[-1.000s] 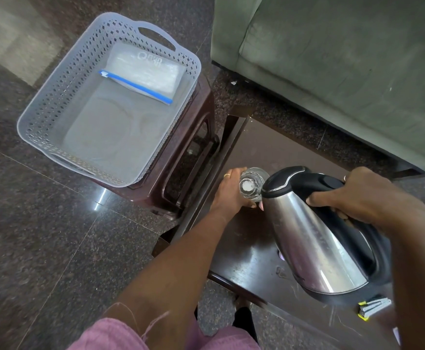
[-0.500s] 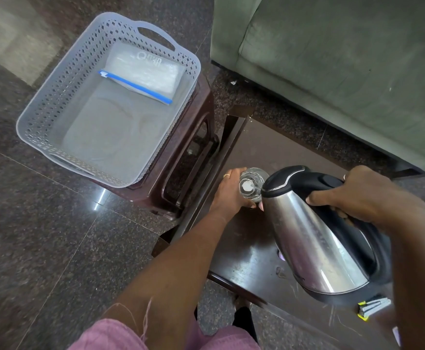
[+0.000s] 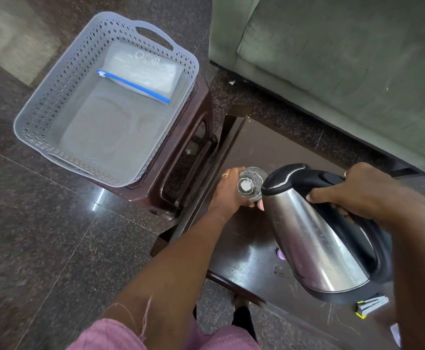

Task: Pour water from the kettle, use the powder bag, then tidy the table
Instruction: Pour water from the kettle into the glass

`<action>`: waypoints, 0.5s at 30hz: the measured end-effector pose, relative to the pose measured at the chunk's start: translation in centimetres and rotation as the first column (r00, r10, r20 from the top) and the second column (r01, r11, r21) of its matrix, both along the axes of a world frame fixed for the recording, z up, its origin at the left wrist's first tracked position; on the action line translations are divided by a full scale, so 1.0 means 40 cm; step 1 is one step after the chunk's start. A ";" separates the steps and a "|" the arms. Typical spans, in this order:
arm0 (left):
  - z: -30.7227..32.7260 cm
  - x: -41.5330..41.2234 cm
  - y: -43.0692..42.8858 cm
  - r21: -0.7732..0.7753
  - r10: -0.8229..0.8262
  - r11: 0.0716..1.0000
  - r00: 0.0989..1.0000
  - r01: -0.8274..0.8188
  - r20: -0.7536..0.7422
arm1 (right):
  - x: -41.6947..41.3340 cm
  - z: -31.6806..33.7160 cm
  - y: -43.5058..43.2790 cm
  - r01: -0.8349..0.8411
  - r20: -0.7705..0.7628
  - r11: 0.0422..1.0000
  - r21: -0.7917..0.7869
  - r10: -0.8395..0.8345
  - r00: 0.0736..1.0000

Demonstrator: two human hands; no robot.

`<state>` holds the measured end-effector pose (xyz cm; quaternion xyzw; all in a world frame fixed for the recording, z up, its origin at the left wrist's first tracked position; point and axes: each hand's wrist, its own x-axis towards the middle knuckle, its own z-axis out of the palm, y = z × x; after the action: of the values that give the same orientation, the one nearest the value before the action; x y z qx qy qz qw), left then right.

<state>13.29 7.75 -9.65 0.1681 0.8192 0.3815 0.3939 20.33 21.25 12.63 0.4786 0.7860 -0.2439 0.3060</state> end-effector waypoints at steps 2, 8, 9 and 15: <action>-0.001 0.000 0.000 -0.002 -0.002 1.000 1.000 0.002 -0.004 | -0.001 0.000 -0.001 -0.005 0.006 1.000 0.000 0.005 1.000; -0.001 -0.002 0.001 0.004 -0.003 1.000 1.000 0.003 -0.012 | -0.001 -0.006 -0.003 -0.019 0.005 1.000 0.005 0.019 1.000; -0.001 -0.001 0.001 0.003 -0.003 1.000 1.000 0.003 -0.012 | 0.000 -0.008 -0.003 -0.018 0.003 1.000 0.005 0.018 1.000; 0.002 -0.004 0.000 0.008 -0.006 1.000 1.000 0.006 -0.011 | 0.004 -0.016 0.000 -0.020 0.004 1.000 0.000 0.020 1.000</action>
<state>13.15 7.76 -9.57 0.1744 0.8192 0.3827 0.3898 20.50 21.25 11.98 0.4713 0.7902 -0.2400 0.3097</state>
